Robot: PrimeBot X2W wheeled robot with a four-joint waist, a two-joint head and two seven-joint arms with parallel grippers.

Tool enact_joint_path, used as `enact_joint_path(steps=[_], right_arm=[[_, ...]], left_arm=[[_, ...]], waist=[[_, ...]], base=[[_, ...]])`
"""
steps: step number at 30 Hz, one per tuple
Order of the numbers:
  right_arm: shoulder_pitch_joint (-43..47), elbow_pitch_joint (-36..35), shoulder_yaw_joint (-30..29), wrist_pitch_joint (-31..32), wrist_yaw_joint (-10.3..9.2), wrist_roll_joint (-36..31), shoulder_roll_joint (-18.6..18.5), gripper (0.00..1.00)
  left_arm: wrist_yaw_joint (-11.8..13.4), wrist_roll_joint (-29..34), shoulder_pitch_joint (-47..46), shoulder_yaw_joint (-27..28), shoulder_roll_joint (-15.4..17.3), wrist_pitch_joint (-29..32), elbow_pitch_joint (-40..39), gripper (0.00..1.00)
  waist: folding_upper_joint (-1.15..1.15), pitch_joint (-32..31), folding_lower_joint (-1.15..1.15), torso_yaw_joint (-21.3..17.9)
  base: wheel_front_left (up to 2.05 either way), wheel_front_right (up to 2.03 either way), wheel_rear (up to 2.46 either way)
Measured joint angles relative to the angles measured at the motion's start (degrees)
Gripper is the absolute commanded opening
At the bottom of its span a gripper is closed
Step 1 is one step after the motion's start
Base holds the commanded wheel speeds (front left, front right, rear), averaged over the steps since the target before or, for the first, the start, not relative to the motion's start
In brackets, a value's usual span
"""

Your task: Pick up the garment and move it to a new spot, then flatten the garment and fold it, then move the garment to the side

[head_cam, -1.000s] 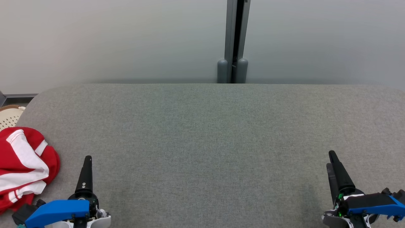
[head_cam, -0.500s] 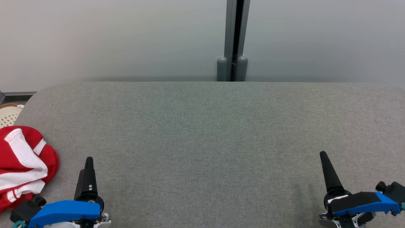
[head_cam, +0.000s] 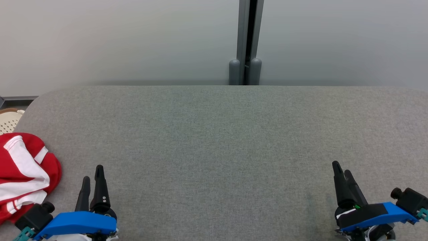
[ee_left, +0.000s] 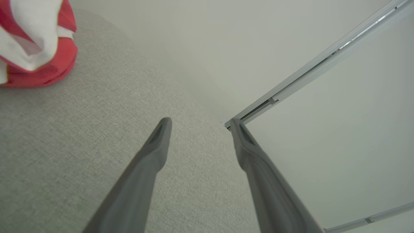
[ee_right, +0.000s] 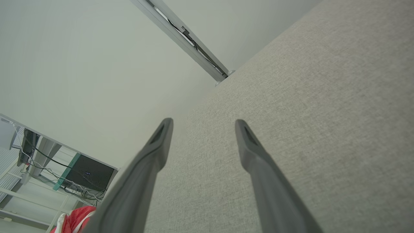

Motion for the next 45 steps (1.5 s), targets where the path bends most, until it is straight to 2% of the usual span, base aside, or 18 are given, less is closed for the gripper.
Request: enact_joint_path(steps=[31, 45], right_arm=[[-0.1, 3.2, 1.0, -5.5, 0.01, -23.9, 0.0, 1.00], [-0.1, 4.7, 1.5, -7.3, 0.02, -31.9, -0.1, 1.00]], left_arm=[[0.0, 24.3, 2.1, -2.4, 1.5, -5.5, 0.3, 1.00], [0.0, 31.8, 2.3, -2.6, 1.6, -7.3, 0.9, 1.00]], waist=[[0.00, 0.2, 0.00, 0.0], [0.00, -0.1, 0.00, -0.1]], base=[[0.00, 0.00, 0.00], [0.00, 0.00, 0.00]])
